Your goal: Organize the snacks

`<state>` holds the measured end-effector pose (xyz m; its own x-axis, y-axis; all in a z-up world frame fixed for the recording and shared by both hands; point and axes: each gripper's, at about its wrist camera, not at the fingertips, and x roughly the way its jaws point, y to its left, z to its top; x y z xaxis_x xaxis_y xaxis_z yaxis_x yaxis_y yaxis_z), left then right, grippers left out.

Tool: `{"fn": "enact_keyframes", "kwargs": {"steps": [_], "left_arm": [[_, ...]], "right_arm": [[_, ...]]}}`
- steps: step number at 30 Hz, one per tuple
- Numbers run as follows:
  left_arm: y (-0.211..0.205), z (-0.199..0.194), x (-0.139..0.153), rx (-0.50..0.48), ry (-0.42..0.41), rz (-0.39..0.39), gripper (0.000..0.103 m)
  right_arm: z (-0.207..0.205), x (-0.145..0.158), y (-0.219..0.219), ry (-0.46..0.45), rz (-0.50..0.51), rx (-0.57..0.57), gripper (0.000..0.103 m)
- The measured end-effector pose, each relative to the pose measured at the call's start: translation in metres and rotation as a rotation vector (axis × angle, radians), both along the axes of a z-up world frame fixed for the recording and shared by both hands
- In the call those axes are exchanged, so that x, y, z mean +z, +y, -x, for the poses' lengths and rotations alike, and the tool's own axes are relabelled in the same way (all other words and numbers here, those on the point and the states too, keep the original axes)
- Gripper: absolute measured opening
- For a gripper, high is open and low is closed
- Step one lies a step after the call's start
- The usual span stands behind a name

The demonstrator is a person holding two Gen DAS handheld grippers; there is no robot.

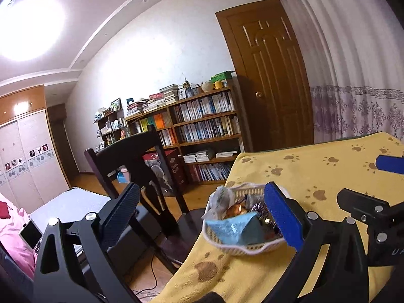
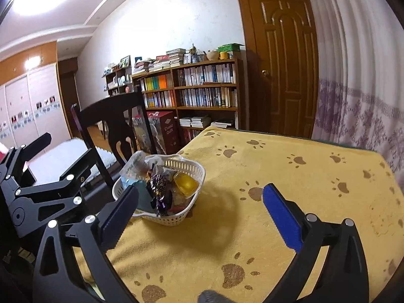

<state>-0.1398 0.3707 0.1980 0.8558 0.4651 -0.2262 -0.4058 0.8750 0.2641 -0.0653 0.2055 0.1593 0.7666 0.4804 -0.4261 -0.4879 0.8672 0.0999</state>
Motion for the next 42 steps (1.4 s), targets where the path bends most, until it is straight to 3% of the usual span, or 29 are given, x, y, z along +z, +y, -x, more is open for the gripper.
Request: {"fn": "enact_keyframes", "kwargs": {"steps": [13,42], "left_arm": [[0.018,0.008,-0.025,0.031,0.044,0.013,0.1],[0.04,0.0,-0.037,0.097,0.067,-0.001,0.1]], "right_arm": [[0.023,-0.021,0.043,-0.048,0.217,0.006,0.098],[0.026,-0.024,0.049,-0.093,0.279,-0.04,0.098]]}}
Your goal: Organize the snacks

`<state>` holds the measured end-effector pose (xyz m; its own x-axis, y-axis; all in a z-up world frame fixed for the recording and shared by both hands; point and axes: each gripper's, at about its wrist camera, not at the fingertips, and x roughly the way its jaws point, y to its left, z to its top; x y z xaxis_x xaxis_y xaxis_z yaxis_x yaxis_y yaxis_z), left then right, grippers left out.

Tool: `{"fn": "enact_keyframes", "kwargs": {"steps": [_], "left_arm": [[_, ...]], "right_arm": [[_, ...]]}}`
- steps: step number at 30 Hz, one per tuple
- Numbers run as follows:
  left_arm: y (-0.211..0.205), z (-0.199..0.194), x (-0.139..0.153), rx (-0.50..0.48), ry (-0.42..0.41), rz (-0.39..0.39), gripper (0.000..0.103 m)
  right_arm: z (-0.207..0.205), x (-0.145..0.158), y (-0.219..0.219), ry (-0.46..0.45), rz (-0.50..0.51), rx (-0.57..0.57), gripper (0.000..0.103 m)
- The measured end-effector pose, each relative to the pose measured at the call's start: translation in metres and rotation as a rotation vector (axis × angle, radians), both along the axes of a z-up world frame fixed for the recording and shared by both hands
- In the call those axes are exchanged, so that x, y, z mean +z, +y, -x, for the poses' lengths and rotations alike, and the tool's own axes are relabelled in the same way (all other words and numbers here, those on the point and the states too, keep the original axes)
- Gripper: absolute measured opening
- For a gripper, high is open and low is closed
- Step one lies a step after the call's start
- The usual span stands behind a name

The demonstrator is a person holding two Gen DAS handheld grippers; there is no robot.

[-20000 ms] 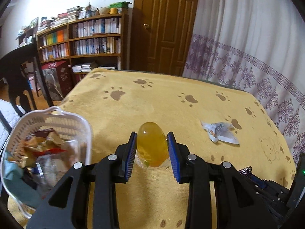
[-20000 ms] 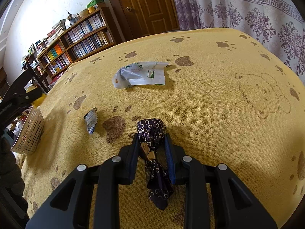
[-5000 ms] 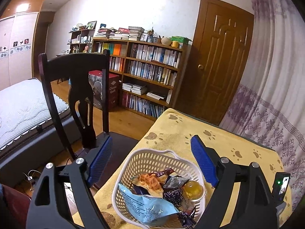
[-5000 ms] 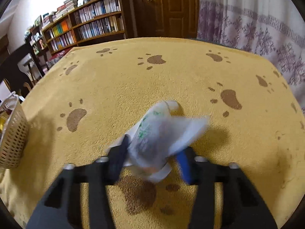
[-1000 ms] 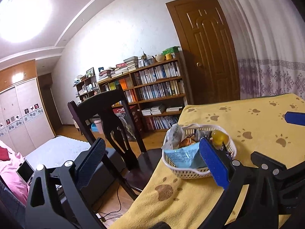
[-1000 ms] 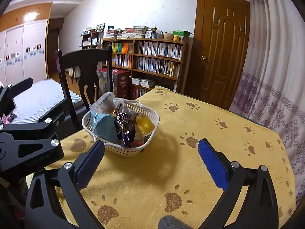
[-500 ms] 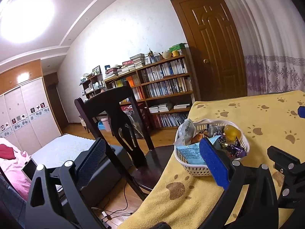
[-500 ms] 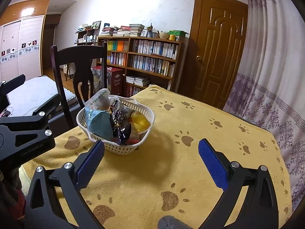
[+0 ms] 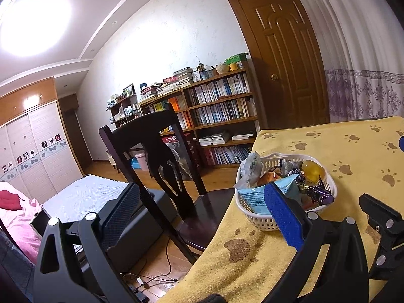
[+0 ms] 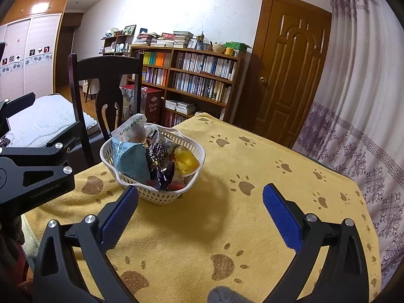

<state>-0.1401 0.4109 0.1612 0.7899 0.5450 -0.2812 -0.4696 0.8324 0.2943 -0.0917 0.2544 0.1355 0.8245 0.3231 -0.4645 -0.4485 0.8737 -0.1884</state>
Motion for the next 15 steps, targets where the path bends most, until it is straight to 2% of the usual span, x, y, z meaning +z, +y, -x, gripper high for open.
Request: {"fn": "enact_keyframes", "kwargs": {"steps": [15], "left_arm": [[0.003,-0.011,-0.009,0.003,0.035,0.004,0.1]], "right_arm": [[-0.012,-0.01,0.003,0.035,0.008,-0.012,0.098]]}}
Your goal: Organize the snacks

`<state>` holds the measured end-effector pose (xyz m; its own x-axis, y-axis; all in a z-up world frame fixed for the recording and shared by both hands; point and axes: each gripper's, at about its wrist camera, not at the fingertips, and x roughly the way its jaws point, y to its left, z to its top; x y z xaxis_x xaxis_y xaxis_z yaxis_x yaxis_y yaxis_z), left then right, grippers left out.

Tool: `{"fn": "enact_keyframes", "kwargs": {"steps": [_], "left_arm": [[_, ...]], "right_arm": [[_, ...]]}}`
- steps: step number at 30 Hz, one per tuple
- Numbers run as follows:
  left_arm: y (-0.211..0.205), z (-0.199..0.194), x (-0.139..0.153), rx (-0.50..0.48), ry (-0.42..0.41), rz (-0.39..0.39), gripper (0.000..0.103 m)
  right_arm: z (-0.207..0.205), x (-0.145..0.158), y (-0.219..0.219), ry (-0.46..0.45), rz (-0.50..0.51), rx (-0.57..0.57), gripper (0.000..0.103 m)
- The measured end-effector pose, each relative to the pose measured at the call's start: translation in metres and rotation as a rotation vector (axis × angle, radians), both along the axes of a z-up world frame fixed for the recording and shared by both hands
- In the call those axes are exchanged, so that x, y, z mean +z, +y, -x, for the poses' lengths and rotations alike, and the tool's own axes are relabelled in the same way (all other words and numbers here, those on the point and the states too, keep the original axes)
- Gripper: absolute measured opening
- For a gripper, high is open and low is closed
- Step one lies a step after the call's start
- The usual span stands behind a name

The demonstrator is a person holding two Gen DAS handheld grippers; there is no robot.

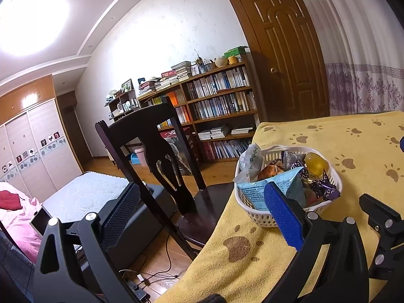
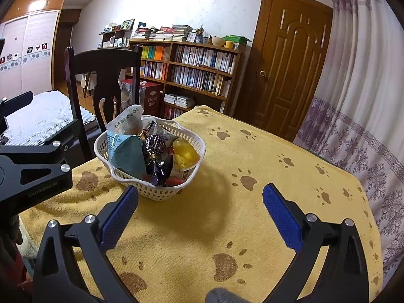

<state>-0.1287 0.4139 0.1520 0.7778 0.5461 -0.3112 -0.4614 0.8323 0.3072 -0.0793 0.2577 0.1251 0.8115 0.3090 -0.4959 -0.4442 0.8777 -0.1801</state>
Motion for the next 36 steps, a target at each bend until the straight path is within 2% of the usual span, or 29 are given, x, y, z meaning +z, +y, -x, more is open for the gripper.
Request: {"fn": "enact_keyframes", "kwargs": {"steps": [9,36], "left_arm": [[-0.006,0.001,0.0,-0.007,0.001,-0.025,0.1],[0.001,-0.003,-0.004,0.005,0.01,-0.027,0.1]], "right_arm": [[0.0,0.0,0.0,-0.012,-0.001,-0.007,0.098],[-0.011,-0.011,0.007,0.019,0.007,-0.018,0.098]]}}
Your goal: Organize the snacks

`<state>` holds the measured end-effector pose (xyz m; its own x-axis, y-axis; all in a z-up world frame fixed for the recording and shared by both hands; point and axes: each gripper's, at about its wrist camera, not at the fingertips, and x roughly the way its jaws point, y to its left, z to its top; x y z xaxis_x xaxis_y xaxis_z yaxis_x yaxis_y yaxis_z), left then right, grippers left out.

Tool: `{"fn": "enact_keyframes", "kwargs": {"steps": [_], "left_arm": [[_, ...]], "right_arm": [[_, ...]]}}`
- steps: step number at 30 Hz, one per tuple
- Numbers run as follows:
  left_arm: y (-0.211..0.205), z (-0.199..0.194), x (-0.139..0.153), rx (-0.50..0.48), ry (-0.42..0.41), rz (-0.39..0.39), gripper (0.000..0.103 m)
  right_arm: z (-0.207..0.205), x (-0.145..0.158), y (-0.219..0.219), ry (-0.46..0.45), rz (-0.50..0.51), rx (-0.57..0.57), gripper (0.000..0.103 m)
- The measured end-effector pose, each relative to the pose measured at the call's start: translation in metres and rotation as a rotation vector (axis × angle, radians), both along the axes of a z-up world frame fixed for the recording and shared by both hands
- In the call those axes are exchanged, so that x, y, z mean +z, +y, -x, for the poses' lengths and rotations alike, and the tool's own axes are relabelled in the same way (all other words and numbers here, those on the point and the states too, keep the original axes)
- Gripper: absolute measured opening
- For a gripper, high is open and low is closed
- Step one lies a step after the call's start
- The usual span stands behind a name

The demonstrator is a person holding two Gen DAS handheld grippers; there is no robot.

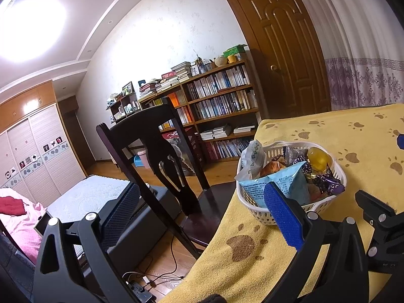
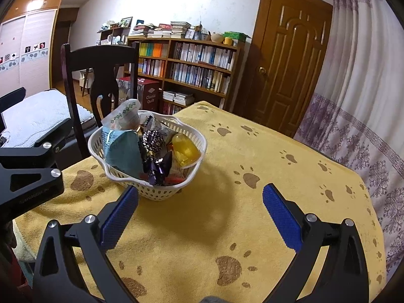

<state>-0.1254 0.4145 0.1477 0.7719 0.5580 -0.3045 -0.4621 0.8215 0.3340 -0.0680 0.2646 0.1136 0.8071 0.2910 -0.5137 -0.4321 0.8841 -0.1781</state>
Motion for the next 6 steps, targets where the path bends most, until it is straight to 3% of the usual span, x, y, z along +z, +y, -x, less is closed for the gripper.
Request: {"fn": "enact_keyframes", "kwargs": {"steps": [6], "left_arm": [[-0.0022,-0.0028,-0.0071,-0.007,0.018,0.004,0.1]], "right_arm": [[-0.0069,-0.0025,-0.011,0.023,-0.002,-0.036,0.098]]}}
